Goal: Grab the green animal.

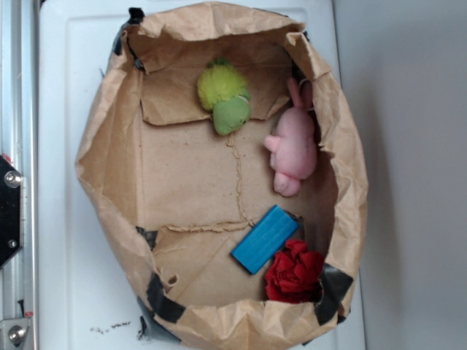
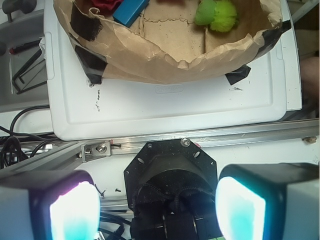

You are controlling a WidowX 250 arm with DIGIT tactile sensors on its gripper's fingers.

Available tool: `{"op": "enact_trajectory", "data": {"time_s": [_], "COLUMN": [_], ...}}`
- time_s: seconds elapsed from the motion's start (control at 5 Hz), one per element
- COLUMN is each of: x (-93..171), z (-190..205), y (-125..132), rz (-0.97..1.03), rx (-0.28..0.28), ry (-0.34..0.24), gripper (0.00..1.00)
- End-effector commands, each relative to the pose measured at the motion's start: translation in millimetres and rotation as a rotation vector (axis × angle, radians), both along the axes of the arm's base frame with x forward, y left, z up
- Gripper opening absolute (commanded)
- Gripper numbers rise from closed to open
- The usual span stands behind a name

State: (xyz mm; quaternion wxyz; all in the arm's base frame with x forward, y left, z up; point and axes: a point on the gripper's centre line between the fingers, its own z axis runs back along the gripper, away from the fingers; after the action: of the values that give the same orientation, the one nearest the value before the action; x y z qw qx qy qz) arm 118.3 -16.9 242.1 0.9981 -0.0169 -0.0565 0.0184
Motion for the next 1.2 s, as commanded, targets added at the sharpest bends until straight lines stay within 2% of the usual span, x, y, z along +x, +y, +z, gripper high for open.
{"op": "enact_trajectory", "data": {"time_s": [0.0,0.2,0.4,0.8,1.0], "x": [0.0,25.1,51.0,106.1,127.0], "z": [0.0,-3.5,-12.5,-40.3,-55.8], "y": [0.0,0.3,11.9,42.0,56.8], "rz": [0.000,0.028,0.023,0.026,0.054], "rx": [0.000,0.025,0.035,0.070,0.082], "ry": [0.000,-0.045,-0.091,-0.102,-0.087], "gripper": [1.00,1.00,1.00,1.00,1.00]}}
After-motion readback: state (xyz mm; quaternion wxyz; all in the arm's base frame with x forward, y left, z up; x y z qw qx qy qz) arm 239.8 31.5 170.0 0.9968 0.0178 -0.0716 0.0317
